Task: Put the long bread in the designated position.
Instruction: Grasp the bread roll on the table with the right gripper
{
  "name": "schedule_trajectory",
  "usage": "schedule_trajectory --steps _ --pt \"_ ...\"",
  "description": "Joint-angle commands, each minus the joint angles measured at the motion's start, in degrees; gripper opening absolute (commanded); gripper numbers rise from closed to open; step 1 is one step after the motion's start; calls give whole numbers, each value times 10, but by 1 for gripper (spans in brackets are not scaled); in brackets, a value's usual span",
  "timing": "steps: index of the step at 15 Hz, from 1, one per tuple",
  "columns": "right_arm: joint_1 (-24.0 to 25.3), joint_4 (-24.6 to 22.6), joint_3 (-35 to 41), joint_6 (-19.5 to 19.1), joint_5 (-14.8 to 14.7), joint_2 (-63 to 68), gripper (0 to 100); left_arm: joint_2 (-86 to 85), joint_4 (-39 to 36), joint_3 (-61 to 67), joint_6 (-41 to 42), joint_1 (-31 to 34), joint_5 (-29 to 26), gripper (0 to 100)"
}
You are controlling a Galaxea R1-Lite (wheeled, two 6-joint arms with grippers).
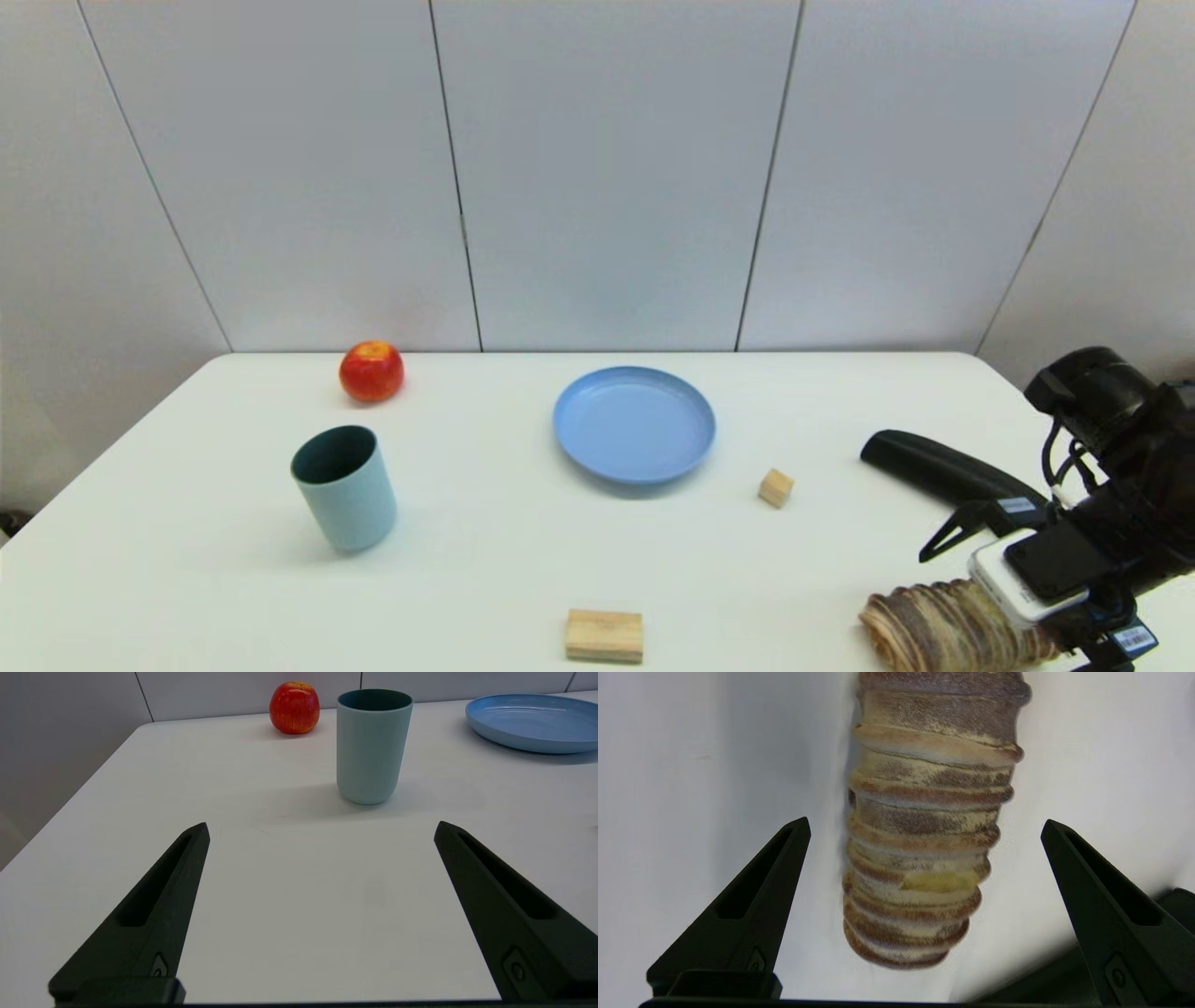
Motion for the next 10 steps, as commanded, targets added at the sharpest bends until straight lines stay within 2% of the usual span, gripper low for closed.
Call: schedule_trajectory --steps 1,4,5,7,10 --pt "1 1 1 -3 -2 21 100 1 0 1 0 0 -1 100" --pt "5 1 1 3 -2 22 100 1 0 1 0 0 0 100" --pt "7 -3 1 12 -2 23 0 1 0 1 0 0 0 100" --pt "10 -22 8 17 -2 25 0 1 0 1 0 0 -1 100" --pt "11 -23 4 17 -2 25 0 1 0 1 0 0 0 100"
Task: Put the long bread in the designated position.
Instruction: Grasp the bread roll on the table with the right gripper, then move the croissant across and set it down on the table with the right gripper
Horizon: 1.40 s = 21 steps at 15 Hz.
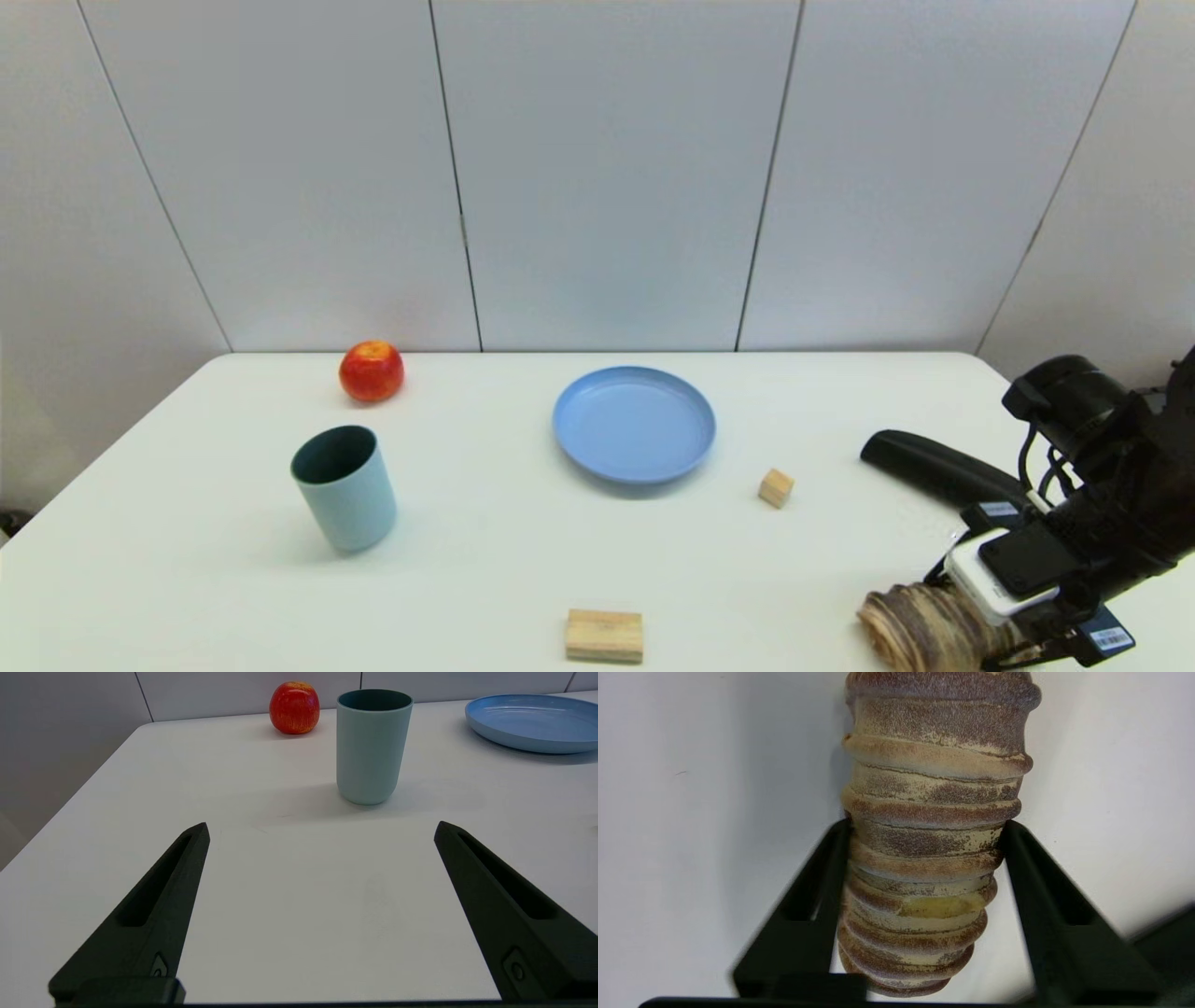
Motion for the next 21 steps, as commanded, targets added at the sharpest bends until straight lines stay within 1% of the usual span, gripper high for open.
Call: schedule_trajectory --steps 1,5,8,10,11,14,16,18,21 --pt "3 1 -7 -6 2 1 0 1 0 1 0 0 -1 100" --pt "7 2 -40 -3 5 -1 0 1 0 1 0 0 -1 100" --pt "26 2 -78 0 15 -2 0 1 0 1 0 0 -1 100" --pt "45 5 -111 18 18 -5 0 1 0 1 0 0 -1 100" --pt "61 5 -135 45 19 -5 0 1 0 1 0 0 -1 100" --pt "149 2 -243 174 17 33 0 1 0 1 0 0 0 100" --pt "186 2 -324 242 17 85 0 1 0 1 0 0 0 100" --pt "205 2 -393 292 14 133 0 1 0 1 0 0 0 100" --pt "210 2 -483 329 10 202 0 1 0 1 0 0 0 100"
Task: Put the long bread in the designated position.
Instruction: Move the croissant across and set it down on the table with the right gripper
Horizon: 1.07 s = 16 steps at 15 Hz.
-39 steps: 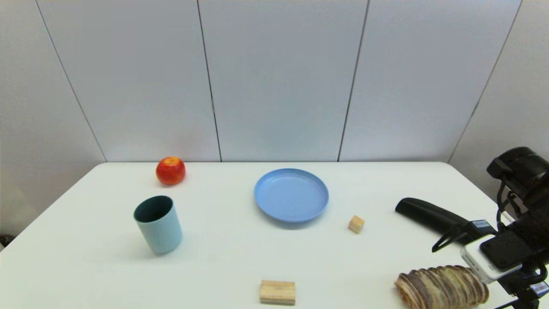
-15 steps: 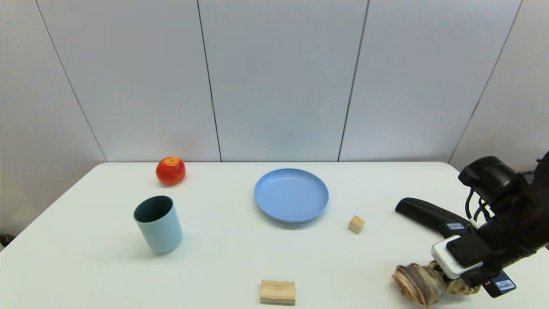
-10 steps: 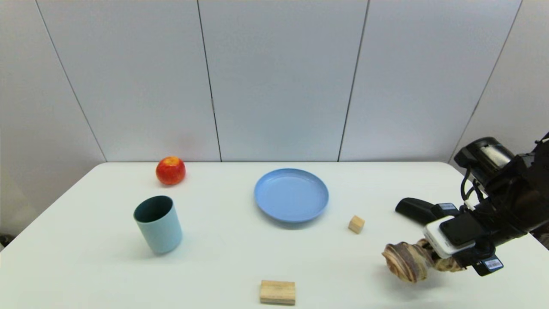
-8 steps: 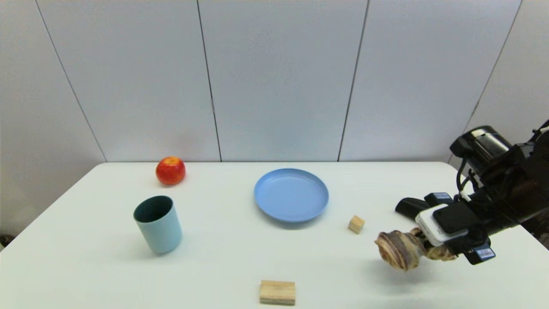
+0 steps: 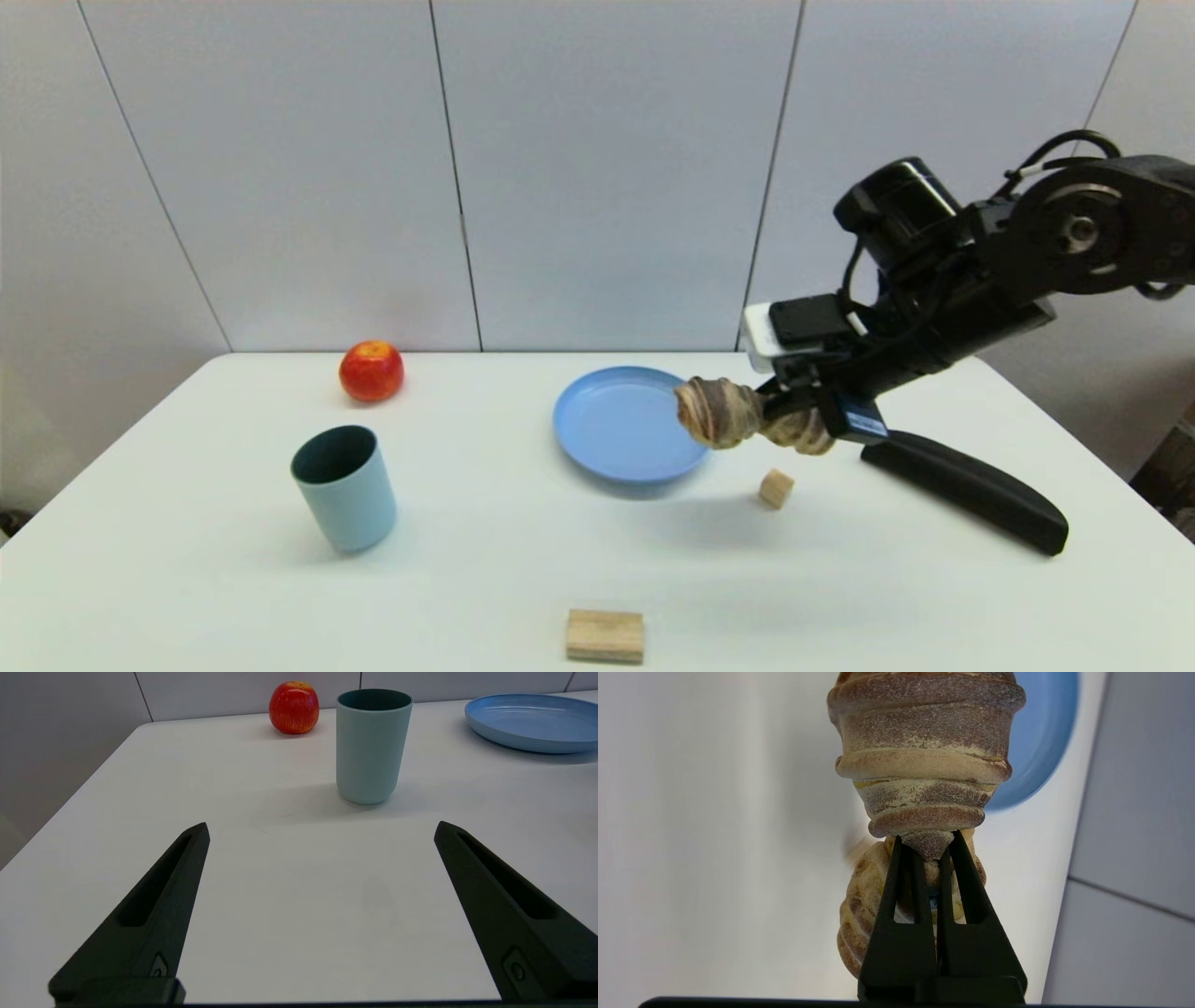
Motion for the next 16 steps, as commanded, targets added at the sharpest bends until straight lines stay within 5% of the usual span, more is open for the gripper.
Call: schedule_trajectory --steps 1,4,13,16 --pt "18 1 -144 59 -10 128 0 1 0 1 0 0 -1 100" --pt "13 -9 -233 82 -32 193 0 1 0 1 0 0 0 100" --pt "20 -298 -232 76 -48 275 0 1 0 1 0 0 -1 100" --pt "20 -379 -232 48 -49 301 0 1 0 1 0 0 0 100"
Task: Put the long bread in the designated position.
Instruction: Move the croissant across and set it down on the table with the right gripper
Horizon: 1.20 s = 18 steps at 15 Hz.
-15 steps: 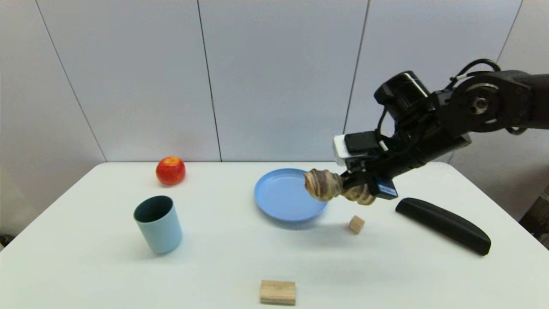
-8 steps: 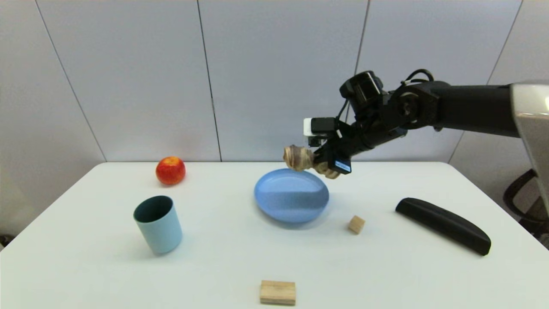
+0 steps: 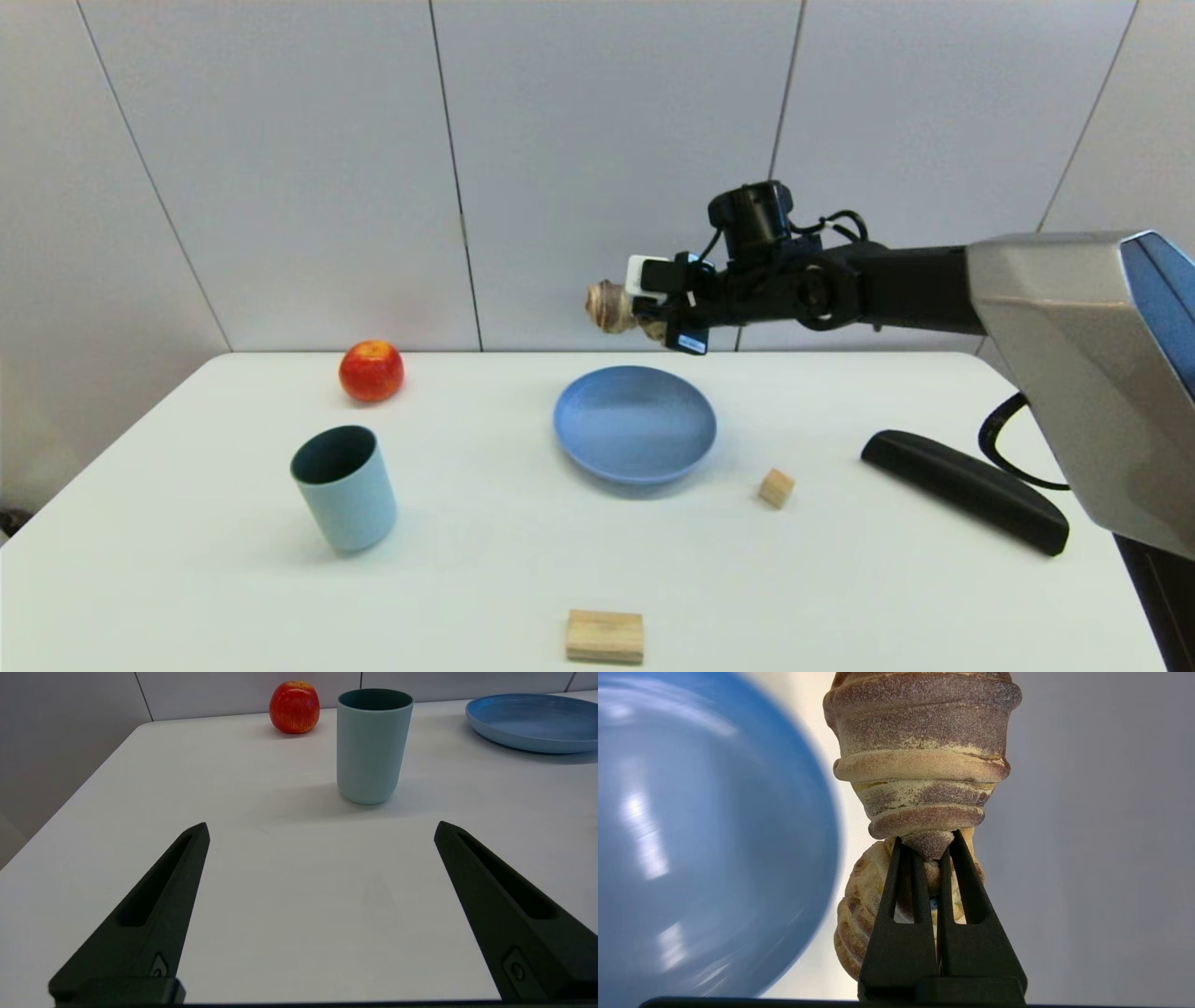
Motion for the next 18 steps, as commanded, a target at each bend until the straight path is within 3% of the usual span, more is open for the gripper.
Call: schedule_trajectory --steps 1,6,14,18 --pt "1 -66 0 -34 1 38 0 1 0 1 0 0 -1 100" --pt "0 -78 -1 -70 -9 72 0 1 0 1 0 0 -1 100" --pt "1 -137 -3 -85 -19 100 0 1 0 1 0 0 0 100" --pt "5 -140 -4 -85 -38 104 0 1 0 1 0 0 0 100"
